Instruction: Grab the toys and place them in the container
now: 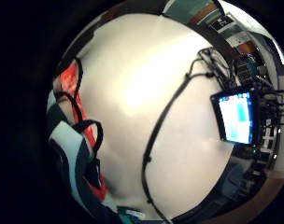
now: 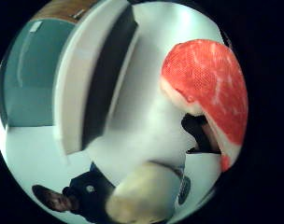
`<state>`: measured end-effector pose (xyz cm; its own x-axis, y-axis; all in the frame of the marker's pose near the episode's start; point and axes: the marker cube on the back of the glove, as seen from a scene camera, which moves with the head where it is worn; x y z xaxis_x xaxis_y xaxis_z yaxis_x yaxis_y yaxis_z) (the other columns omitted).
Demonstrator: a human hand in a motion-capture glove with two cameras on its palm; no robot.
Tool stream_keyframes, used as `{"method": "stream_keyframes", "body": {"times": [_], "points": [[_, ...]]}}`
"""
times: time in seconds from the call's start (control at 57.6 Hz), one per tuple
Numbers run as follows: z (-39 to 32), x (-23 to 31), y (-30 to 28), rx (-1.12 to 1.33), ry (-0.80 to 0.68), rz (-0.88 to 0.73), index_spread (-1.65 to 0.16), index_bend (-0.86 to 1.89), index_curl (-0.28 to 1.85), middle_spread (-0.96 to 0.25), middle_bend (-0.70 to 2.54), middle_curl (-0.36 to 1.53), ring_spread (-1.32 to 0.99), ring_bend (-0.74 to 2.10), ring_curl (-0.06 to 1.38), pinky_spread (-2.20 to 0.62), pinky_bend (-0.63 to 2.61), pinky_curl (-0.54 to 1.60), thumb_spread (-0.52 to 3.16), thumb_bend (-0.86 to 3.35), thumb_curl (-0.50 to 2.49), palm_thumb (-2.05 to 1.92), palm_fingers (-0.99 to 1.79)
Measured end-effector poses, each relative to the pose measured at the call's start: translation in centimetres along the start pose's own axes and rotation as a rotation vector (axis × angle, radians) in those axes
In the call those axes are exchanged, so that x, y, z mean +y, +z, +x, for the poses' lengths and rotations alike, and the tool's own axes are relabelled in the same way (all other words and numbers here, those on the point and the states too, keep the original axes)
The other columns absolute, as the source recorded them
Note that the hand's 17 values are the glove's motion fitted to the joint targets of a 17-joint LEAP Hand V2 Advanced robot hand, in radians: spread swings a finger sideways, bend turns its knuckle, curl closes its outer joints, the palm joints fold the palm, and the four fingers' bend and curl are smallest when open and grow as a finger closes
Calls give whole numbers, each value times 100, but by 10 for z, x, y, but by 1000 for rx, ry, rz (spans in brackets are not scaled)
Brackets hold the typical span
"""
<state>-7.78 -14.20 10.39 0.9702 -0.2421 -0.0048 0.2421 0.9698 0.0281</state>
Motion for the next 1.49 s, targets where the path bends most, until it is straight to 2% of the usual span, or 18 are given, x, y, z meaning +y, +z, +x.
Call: {"method": "stream_keyframes", "body": {"times": [0.208, 0.313, 0.399, 0.469, 0.556, 0.573, 0.66, 0.677, 0.695, 0.834, 0.92, 0.972, 1.042, 1.164, 1.233, 1.32, 1.407, 1.493], "points": [[-53, -20, -105, -54, -31, 220, -56, 61, 15, -30, 112, 92, -36, 145, 67, -38, 134, 48, 107, 20, 82, 72, 111], [-62, -62, -158, -265, -13, 286, -62, 76, 19, -32, 117, 99, -37, 149, 70, -39, 136, 51, 100, 20, 90, 71, 108], [-125, -81, -147, -205, -65, 338, -66, 85, 22, -33, 120, 103, -37, 152, 72, -39, 139, 54, 94, 20, 97, 70, 103], [-159, -101, -131, -179, -80, 307, -68, 89, 25, -34, 118, 106, -37, 153, 74, -39, 142, 56, 90, 18, 101, 66, 93], [-200, -119, -100, -100, -88, 234, -67, 81, 25, -34, 109, 106, -37, 147, 75, -39, 148, 59, 85, 15, 104, 63, 63], [-204, -121, -95, -88, -87, 212, -63, 68, 21, -33, 98, 104, -36, 142, 73, -38, 150, 58, 86, 14, 103, 63, 39], [-216, -124, -79, -45, -127, 98, -44, 53, 22, -28, 70, 93, -32, 130, 68, -34, 153, 57, 110, 9, 93, 48, -1], [-216, -122, -78, -43, -141, 87, -39, 53, 23, -23, 56, 88, -27, 110, 63, -28, 149, 56, 111, 3, 88, 40, -40], [-215, -121, -77, -36, -149, 80, -36, 52, 23, -21, 49, 86, -24, 100, 60, -24, 146, 54, 112, -1, 85, 35, -51], [-194, -98, -81, 16, -179, 54, -24, 35, 22, -9, 22, 70, -12, 61, 43, -12, 130, 44, 120, -4, 69, 21, -36], [-148, -75, -91, 191, -170, 33, -22, 26, 23, -5, 14, 63, -8, 50, 38, -8, 121, 40, 123, -3, 62, 17, -27], [-139, -55, -100, 73, -125, 3, -21, 23, 25, -3, 13, 60, -7, 45, 36, -6, 117, 38, 125, -3, 58, 16, -25], [-93, -38, -124, -82, 5, -31, -21, 19, 26, -1, 12, 56, -5, 40, 34, -5, 112, 36, 126, -2, 54, 14, -22], [-78, 28, -121, -41, -140, -62, -20, 15, 28, 0, 12, 50, -3, 35, 33, -3, 108, 33, 127, -2, 49, 13, -19], [-52, 51, -123, -89, -121, -63, -20, 15, 28, 1, 13, 47, -3, 33, 32, -2, 107, 32, 127, -2, 46, 13, -17], [-25, 73, -113, -105, -86, -88, -20, 14, 29, 1, 14, 44, -2, 32, 32, -2, 106, 31, 128, -1, 44, 13, -15], [-33, 110, -70, -1, -128, -152, -21, 14, 29, 1, 14, 41, -1, 32, 32, -2, 105, 30, 128, -1, 42, 14, -14], [-9, 113, -43, -4, -54, -259, -23, 13, 29, 1, 13, 39, 0, 31, 32, -1, 112, 31, 126, -2, 40, 13, -12]]}}
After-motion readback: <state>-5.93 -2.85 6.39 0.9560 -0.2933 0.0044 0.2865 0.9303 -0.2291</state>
